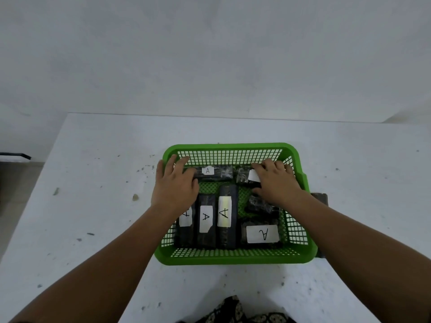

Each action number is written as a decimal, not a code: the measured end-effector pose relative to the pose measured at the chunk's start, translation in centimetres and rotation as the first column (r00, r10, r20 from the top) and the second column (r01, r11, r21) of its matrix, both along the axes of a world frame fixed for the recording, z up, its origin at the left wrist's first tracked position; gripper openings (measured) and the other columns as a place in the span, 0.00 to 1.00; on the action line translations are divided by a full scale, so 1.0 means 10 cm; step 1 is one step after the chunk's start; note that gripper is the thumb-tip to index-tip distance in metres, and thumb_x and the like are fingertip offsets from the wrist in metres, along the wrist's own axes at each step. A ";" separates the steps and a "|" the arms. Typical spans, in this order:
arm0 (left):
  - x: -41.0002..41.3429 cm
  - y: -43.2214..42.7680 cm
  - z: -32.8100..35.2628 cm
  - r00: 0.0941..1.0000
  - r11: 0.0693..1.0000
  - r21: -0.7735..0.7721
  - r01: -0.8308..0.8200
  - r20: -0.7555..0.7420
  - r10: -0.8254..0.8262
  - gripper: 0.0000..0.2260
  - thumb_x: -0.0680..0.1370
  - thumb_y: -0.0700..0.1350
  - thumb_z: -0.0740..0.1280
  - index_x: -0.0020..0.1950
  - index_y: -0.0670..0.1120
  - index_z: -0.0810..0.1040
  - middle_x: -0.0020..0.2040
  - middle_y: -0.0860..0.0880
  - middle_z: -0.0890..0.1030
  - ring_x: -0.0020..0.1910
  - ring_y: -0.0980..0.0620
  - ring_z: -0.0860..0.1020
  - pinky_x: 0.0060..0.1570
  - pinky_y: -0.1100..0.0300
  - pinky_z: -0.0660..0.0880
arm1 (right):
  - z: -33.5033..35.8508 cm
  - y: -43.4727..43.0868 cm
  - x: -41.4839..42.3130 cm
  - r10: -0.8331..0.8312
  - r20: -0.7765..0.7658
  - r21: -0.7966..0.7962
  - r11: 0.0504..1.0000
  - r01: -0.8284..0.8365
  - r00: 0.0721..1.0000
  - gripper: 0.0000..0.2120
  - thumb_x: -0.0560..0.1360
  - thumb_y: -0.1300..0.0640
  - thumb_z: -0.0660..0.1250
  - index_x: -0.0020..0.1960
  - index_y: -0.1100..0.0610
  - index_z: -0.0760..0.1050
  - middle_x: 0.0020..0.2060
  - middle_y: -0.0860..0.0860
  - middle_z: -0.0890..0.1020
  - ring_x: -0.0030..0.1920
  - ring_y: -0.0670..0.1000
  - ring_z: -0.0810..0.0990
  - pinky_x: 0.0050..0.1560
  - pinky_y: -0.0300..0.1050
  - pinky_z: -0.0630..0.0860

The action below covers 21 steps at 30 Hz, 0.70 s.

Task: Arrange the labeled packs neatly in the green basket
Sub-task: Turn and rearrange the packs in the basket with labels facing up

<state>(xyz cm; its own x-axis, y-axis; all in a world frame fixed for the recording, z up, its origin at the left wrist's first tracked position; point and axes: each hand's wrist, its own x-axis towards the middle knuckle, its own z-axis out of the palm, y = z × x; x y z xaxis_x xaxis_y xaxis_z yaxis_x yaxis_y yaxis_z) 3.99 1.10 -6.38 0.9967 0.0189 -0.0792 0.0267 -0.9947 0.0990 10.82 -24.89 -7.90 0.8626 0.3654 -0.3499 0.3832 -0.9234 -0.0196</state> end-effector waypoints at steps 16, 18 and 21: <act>-0.01 0.01 -0.02 0.998 0.999 -0.033 0.005 0.068 -0.003 0.14 0.75 0.54 0.57 0.51 0.51 0.80 0.62 0.50 0.77 0.66 0.47 0.69 0.70 0.42 0.58 | 0.14 -0.05 -0.30 -0.101 0.030 0.382 0.920 0.081 0.994 0.13 0.76 0.54 0.62 0.60 0.53 0.73 0.56 0.55 0.75 0.56 0.57 0.72 0.55 0.53 0.71; -0.02 0.01 0.00 0.996 0.998 -0.065 0.016 0.091 -0.010 0.13 0.76 0.52 0.58 0.51 0.51 0.80 0.60 0.50 0.78 0.65 0.47 0.70 0.71 0.43 0.57 | 0.15 -0.10 -0.36 -0.027 -0.067 0.355 0.934 0.049 0.997 0.11 0.77 0.55 0.60 0.57 0.55 0.75 0.53 0.55 0.77 0.53 0.57 0.74 0.52 0.52 0.74; -0.07 -0.03 0.03 0.993 0.991 -0.103 0.088 0.086 -0.079 0.11 0.76 0.48 0.60 0.53 0.49 0.79 0.59 0.49 0.78 0.65 0.46 0.69 0.72 0.43 0.55 | 0.12 -0.18 -0.43 -0.013 -0.175 0.220 0.974 0.052 0.984 0.13 0.77 0.56 0.59 0.60 0.55 0.76 0.55 0.57 0.75 0.55 0.59 0.74 0.54 0.53 0.74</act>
<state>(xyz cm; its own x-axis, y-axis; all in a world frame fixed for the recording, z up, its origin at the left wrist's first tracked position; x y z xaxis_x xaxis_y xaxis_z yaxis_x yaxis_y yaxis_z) 3.32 0.83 -6.10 0.9976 -0.0691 0.0052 -0.0687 -0.9768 0.2029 6.48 -26.69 -6.72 0.8091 0.4240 -0.4068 0.3263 -0.9000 -0.2890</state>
